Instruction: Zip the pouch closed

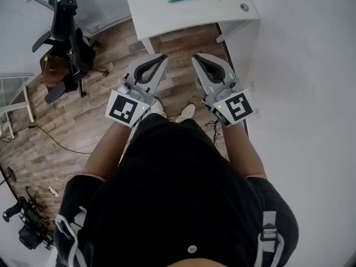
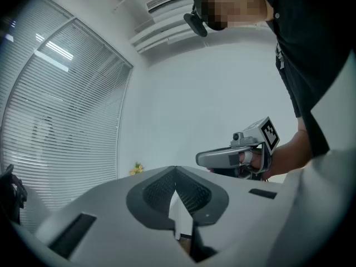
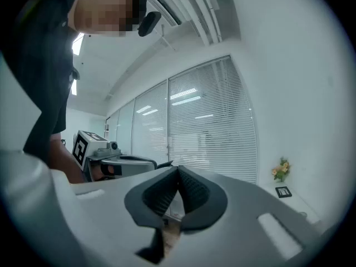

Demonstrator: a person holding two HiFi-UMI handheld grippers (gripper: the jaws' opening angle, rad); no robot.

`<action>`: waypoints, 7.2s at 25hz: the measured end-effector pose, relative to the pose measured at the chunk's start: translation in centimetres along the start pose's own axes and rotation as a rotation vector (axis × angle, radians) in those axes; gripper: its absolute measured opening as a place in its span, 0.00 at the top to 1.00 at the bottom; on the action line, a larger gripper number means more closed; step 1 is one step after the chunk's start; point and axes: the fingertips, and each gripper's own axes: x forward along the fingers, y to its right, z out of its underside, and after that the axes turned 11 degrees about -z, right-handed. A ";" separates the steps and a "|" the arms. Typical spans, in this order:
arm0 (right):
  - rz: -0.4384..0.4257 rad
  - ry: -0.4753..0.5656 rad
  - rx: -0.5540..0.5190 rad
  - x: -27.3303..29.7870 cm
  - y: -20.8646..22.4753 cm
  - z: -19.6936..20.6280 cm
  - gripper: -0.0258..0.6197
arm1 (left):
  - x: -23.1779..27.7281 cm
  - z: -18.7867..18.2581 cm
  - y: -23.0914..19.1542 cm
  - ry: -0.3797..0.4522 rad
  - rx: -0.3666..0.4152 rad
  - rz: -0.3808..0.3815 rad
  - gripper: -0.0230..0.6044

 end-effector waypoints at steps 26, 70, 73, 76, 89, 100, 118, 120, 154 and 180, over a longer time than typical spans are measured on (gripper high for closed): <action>0.059 0.016 0.009 -4.3 1.1 0.3 0.69 | -0.1 1.0 2.9 -0.020 0.009 -0.047 0.74; -0.073 0.007 0.024 -9.7 7.0 1.6 0.46 | 6.4 1.3 7.8 -0.020 -0.008 -0.102 0.48; -0.071 0.000 0.028 -8.1 8.9 1.7 0.46 | 8.2 1.6 6.1 -0.024 -0.009 -0.098 0.49; -0.070 -0.013 0.037 -6.6 11.0 2.1 0.46 | 10.5 1.8 4.2 -0.022 -0.021 -0.097 0.49; -0.057 -0.045 0.035 2.6 19.1 1.9 0.46 | 17.9 1.6 -5.6 -0.019 -0.024 -0.066 0.50; -0.009 -0.065 0.046 9.2 24.7 2.5 0.46 | 22.3 2.4 -13.1 -0.029 -0.044 -0.033 0.50; -0.191 -0.102 0.068 13.7 40.0 4.1 0.46 | 35.3 3.9 -18.0 -0.072 -0.053 -0.213 0.50; -0.223 -0.107 0.072 14.1 42.1 4.2 0.46 | 36.9 4.4 -18.4 -0.087 -0.043 -0.247 0.50; -0.675 -0.664 -0.015 18.1 52.9 28.8 0.51 | 48.8 30.0 -15.7 -0.686 -0.275 -0.414 0.58; -0.850 -0.960 -0.147 18.1 52.0 39.9 0.67 | 50.1 39.7 -16.6 -0.927 -0.458 -0.404 0.67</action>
